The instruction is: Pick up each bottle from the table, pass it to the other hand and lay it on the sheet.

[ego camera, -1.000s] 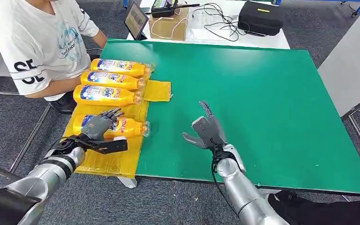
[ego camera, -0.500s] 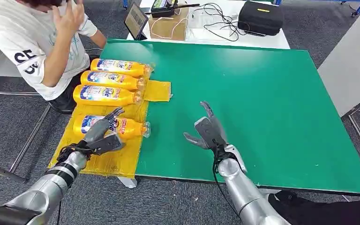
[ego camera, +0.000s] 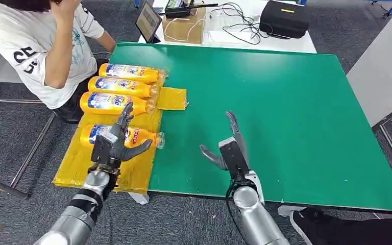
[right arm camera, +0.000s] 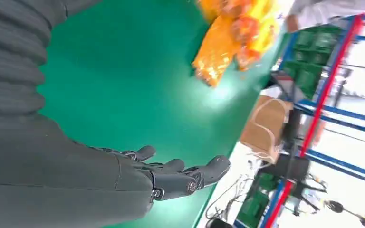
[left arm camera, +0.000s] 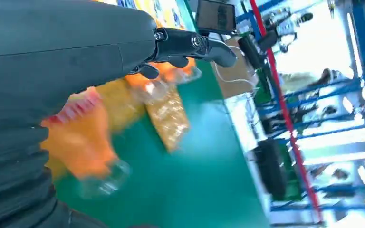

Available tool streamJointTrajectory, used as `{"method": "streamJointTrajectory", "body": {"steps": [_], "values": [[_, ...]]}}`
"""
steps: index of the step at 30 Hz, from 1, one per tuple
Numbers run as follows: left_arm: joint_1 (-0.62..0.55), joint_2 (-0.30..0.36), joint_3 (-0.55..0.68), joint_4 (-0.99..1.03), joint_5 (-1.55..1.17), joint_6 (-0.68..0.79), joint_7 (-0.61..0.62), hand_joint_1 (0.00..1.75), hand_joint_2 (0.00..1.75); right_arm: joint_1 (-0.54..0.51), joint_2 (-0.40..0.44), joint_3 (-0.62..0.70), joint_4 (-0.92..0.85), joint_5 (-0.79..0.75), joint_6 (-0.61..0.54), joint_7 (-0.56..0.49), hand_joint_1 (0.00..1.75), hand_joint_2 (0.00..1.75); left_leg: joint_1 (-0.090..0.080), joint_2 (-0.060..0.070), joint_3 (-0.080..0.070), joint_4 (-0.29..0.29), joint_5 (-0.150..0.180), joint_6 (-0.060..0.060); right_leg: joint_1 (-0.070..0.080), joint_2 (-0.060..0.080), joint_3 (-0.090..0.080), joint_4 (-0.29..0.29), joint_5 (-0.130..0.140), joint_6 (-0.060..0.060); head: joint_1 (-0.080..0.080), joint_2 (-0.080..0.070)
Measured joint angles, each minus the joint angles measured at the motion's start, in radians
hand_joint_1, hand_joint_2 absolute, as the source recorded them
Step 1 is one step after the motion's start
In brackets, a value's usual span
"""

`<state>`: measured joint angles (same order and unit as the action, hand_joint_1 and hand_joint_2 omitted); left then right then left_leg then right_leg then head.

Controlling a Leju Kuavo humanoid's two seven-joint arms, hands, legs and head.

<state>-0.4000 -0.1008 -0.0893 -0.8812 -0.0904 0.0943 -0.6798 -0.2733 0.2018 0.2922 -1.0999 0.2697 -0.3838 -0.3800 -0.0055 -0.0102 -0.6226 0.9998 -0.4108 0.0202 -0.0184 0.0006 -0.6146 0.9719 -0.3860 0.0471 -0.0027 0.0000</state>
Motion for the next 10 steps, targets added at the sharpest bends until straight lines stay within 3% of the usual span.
{"method": "streamJointTrajectory", "body": {"steps": [5,10], "values": [[0.000,-0.122,-0.010,-0.018,0.009,0.115,0.017,0.00,1.75,0.050,0.046,0.041,-0.042,-0.012,-0.058,-0.016,0.00,1.75,0.000,0.001,0.000,0.000,0.000,0.000,0.000,0.000,0.000,0.000,0.000,0.000,0.000,0.000],[-0.029,-0.149,-0.014,0.028,0.084,0.135,0.047,0.00,1.75,0.066,0.055,0.057,-0.052,-0.057,-0.072,-0.022,0.00,1.75,0.001,0.001,0.001,0.000,0.000,0.000,0.001,0.000,0.000,0.000,0.000,0.000,0.000,0.000]]}}
